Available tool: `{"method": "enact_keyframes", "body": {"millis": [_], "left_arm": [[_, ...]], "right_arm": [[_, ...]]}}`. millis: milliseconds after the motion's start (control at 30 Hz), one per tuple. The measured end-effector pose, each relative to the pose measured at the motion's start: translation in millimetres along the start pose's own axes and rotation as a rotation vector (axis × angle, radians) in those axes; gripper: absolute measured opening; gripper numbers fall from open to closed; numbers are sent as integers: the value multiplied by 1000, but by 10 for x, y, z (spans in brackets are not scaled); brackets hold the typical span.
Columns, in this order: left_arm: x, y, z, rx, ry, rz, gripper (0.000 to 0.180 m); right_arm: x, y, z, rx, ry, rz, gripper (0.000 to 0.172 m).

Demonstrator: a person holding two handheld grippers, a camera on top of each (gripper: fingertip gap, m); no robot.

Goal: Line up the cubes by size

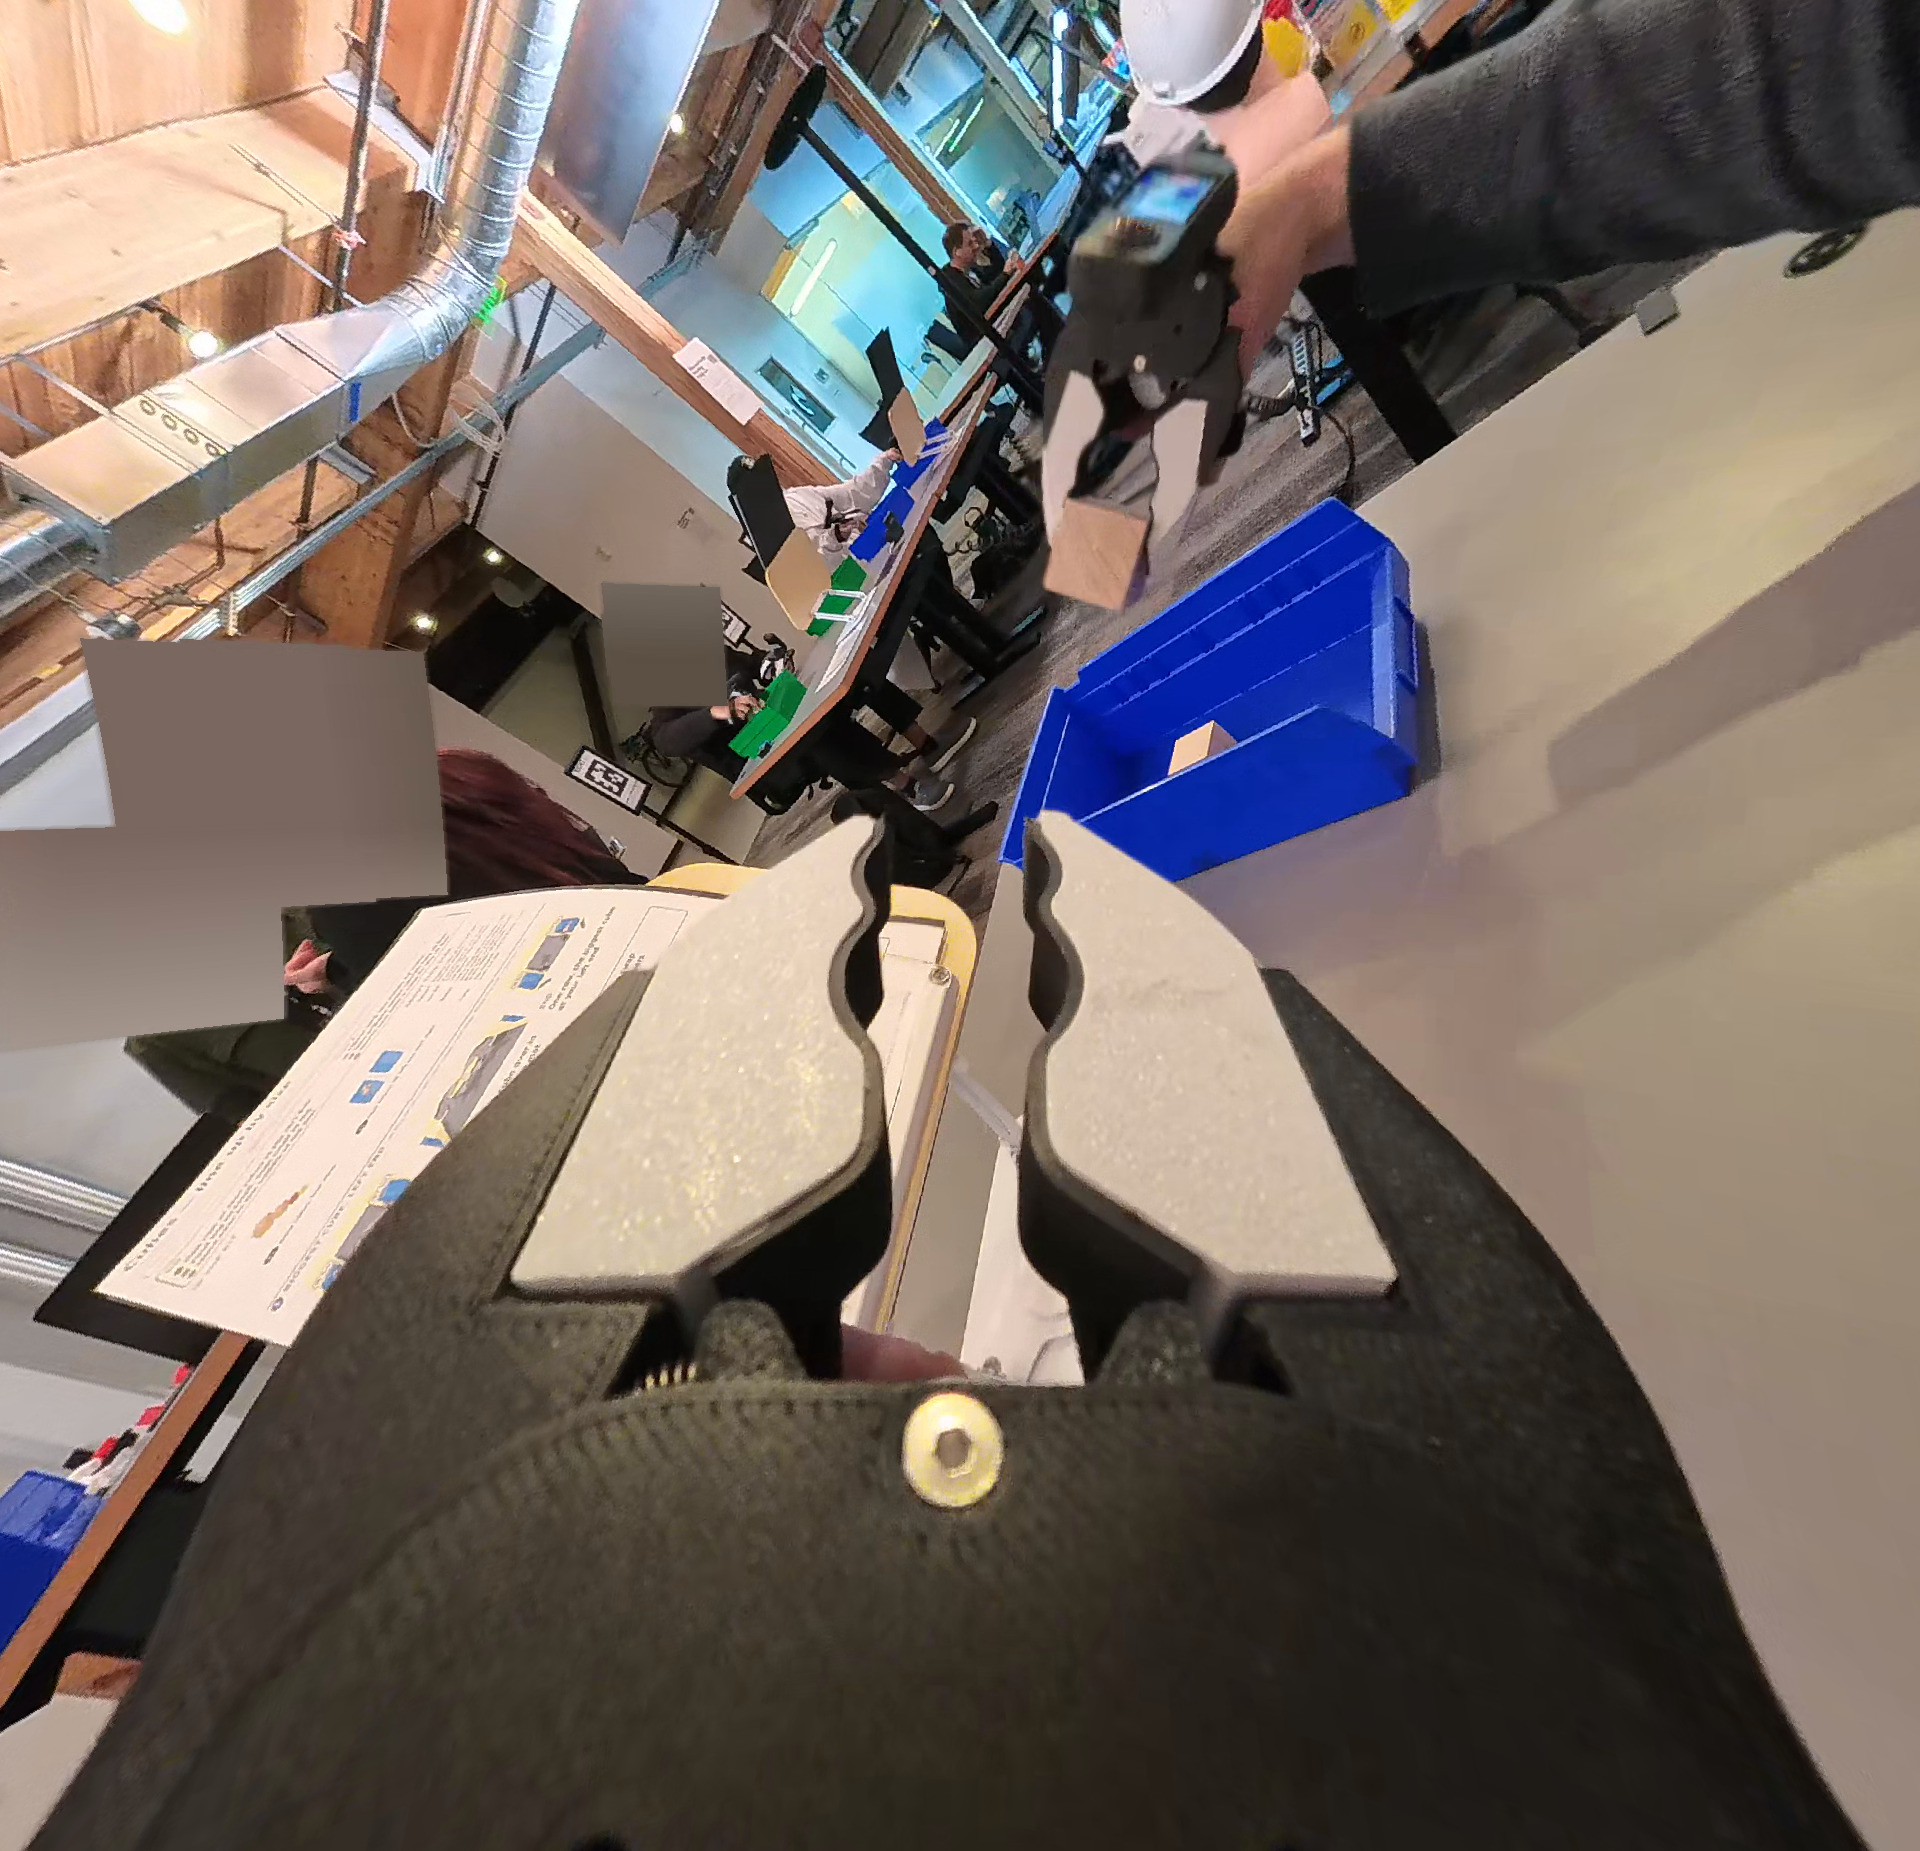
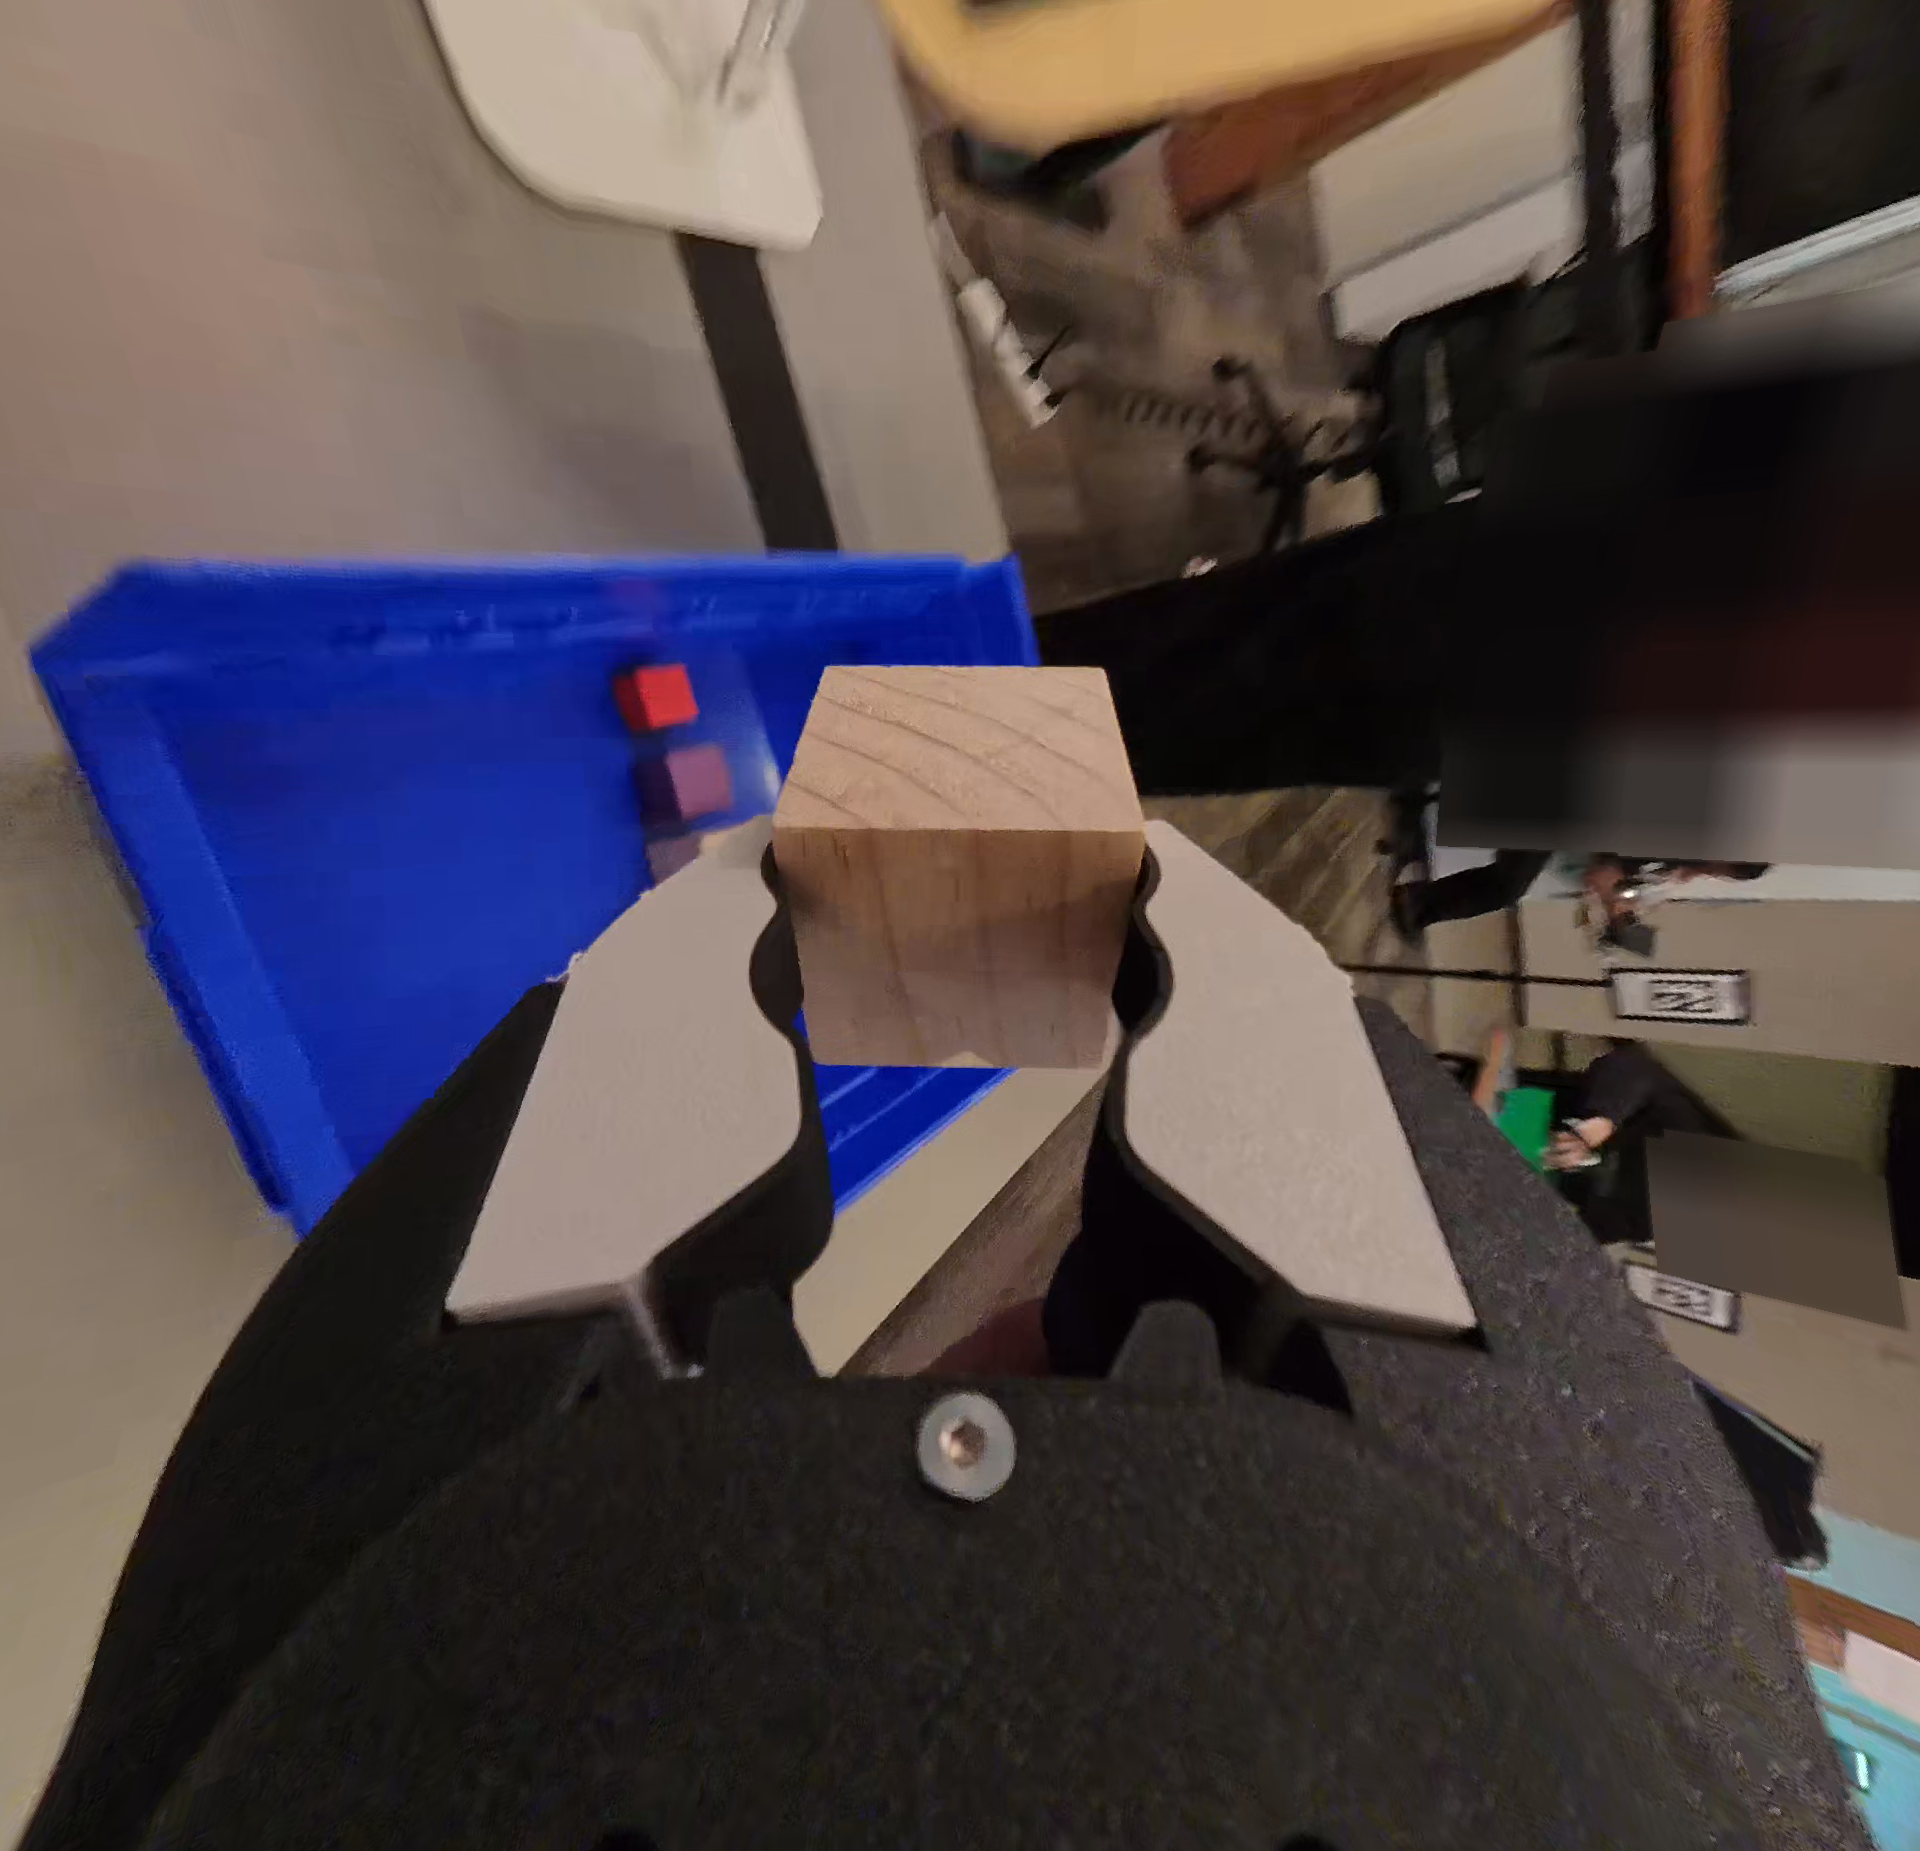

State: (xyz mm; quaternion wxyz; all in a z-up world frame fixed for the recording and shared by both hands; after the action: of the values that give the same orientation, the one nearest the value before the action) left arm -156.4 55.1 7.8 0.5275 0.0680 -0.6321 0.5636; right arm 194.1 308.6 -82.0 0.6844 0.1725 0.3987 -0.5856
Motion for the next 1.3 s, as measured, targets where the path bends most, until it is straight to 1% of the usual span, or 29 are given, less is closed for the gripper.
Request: {"method": "enact_keyframes", "body": {"millis": [133, 300, 400, 633, 933, 1300], "left_arm": [[20, 7, 29, -7, -6, 6, 23], [43, 28, 51, -7, -11, 12, 23], [51, 40, 54, -4, -14, 14, 23], [54, 63, 38, 6, -12, 15, 23], [47, 76, 16, 10, -4, 17, 24], [42, 82, 2, 12, 2, 18, 24]], "right_arm": [[102, 335, -441, 139, -166, 39, 58], [205, 608, -779, 288, -307, 122, 59], [244, 712, -901, 398, -359, 196, 59], [406, 841, -1213, 529, -498, 300, 59], [532, 950, -1482, 613, -597, 339, 59], [603, 1018, -1640, 686, -660, 371, 59]]}}
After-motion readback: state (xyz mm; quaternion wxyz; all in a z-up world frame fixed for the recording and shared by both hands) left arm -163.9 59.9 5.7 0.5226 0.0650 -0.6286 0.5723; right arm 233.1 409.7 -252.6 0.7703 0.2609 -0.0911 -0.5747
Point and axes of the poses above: each gripper's, where its closed fingertips meet, z back along the fingers, y out of its underside, x = y × z across the jaws, the point moved 4 cm from there along z, back along the fingers, and after that the axes turned 12 degrees about x, right-handed, at the moved point
